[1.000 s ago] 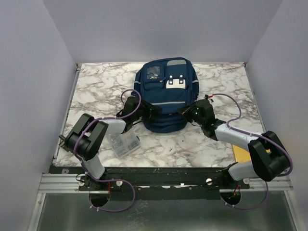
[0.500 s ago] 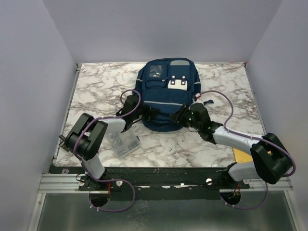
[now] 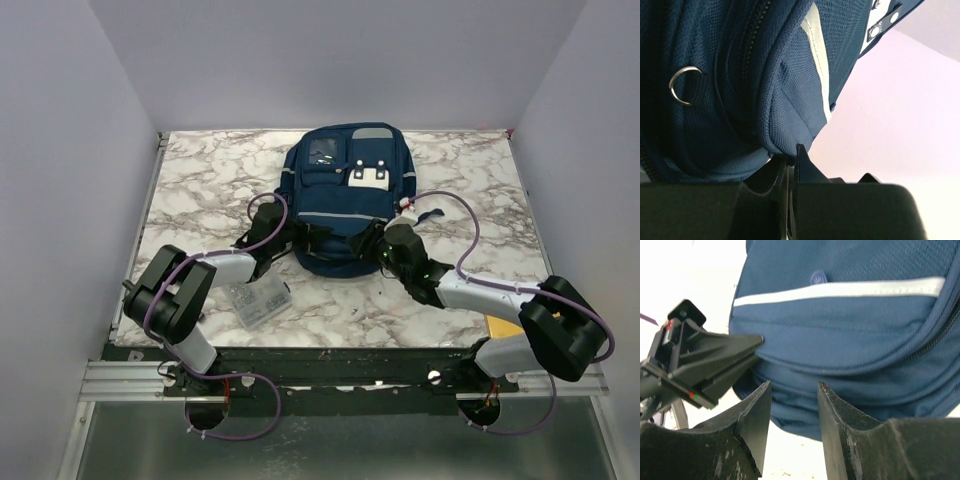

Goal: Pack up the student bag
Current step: Zip the student bag at the center of the board.

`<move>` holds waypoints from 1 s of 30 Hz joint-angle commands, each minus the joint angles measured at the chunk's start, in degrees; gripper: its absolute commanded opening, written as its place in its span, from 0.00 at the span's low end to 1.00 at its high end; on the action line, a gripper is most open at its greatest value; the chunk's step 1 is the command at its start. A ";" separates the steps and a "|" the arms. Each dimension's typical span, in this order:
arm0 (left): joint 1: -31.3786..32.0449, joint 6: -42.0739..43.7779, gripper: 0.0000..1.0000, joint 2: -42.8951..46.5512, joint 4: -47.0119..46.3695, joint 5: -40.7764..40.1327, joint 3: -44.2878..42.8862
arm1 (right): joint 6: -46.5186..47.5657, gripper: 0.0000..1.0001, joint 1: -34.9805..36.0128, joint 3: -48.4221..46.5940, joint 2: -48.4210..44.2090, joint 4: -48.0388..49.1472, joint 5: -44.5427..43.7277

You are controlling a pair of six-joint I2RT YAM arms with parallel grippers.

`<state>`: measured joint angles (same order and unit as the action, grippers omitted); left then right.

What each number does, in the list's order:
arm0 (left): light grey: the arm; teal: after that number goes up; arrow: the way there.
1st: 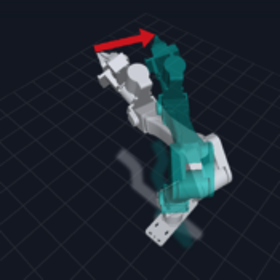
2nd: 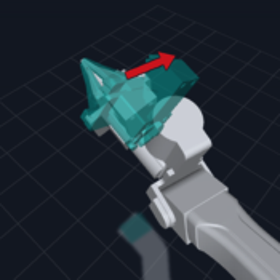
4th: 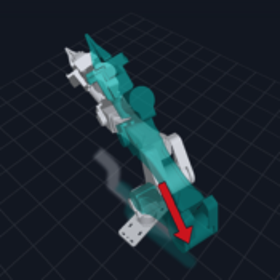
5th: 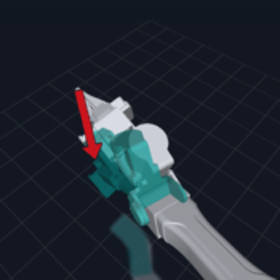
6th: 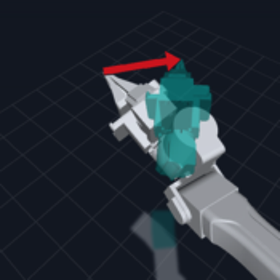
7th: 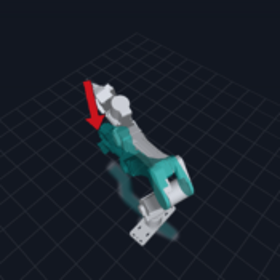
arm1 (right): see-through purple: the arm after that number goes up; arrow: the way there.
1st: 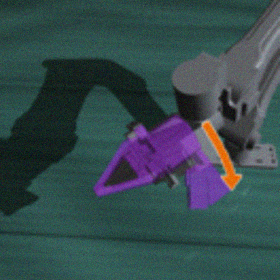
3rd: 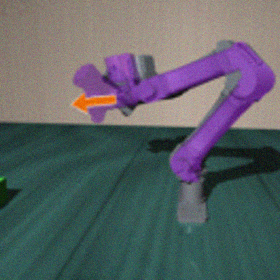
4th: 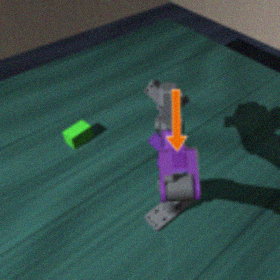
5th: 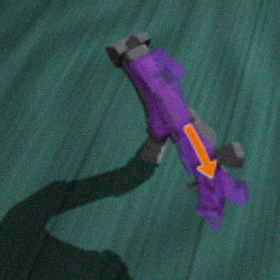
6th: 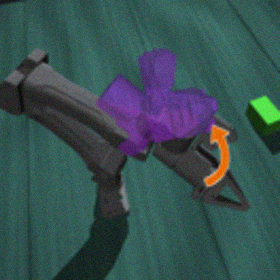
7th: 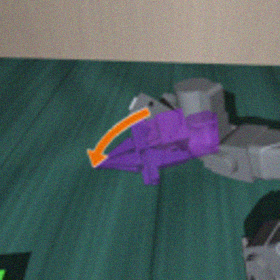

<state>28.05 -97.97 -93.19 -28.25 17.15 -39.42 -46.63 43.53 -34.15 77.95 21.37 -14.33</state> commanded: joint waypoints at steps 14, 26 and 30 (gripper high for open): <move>1.82 -5.11 0.00 4.29 -8.49 6.55 2.55 | -3.18 0.40 6.15 -2.23 10.49 10.55 -21.17; 0.35 1.38 0.00 6.02 -7.51 2.17 4.59 | 4.35 0.00 6.48 -5.13 11.92 -1.48 -35.42; -2.97 8.98 0.00 5.29 -2.97 1.32 1.62 | 13.89 0.00 5.95 -4.69 7.64 -11.66 -30.02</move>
<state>28.01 -97.01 -90.74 -31.59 16.95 -35.33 -44.45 51.64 -39.05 89.36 22.31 -39.13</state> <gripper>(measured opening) 0.034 0.014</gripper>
